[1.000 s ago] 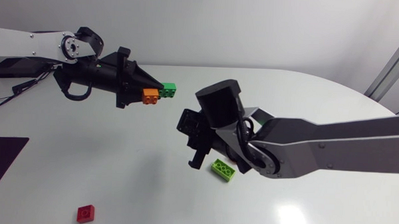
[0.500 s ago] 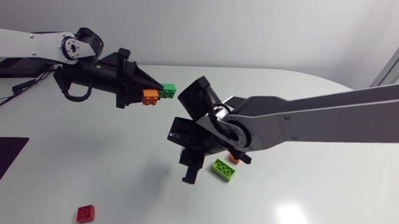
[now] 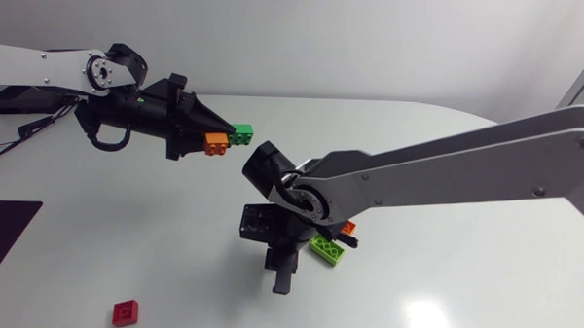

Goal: Separate the duplo bricks

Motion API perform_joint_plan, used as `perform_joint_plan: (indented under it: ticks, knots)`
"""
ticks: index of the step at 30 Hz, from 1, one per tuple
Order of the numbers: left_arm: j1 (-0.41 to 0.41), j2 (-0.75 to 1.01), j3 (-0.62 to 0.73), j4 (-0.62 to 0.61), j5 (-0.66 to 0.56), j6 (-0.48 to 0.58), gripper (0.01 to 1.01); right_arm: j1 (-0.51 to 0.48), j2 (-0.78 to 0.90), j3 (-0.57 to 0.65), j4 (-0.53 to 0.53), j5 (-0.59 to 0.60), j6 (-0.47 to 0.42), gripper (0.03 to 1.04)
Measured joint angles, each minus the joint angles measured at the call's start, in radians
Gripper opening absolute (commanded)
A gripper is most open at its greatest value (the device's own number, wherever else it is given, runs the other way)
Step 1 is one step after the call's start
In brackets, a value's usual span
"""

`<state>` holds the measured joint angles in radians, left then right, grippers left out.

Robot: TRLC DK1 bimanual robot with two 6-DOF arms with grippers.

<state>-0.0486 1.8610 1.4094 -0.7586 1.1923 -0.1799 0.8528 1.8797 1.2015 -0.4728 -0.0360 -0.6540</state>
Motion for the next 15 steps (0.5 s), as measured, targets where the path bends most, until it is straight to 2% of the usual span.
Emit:
perform_joint_plan:
  ticks: [4,9,13,15]
  knots:
    - [0.000,0.000,0.000,0.000,0.000,0.000,0.254,0.000,0.005,0.013,0.000,-0.002,-0.013,0.67]
    - [-0.003,0.000,0.000,0.000,-0.002,0.000,0.254,0.000,0.008,0.013,-0.022,-0.005,-0.020,0.77]
    - [-0.004,0.000,0.000,0.000,-0.003,0.000,0.254,0.000,0.012,0.013,-0.034,-0.010,-0.021,0.81]
    - [-0.004,0.000,-0.001,0.000,-0.003,0.000,0.254,0.000,0.012,0.013,-0.037,-0.010,-0.021,0.88]
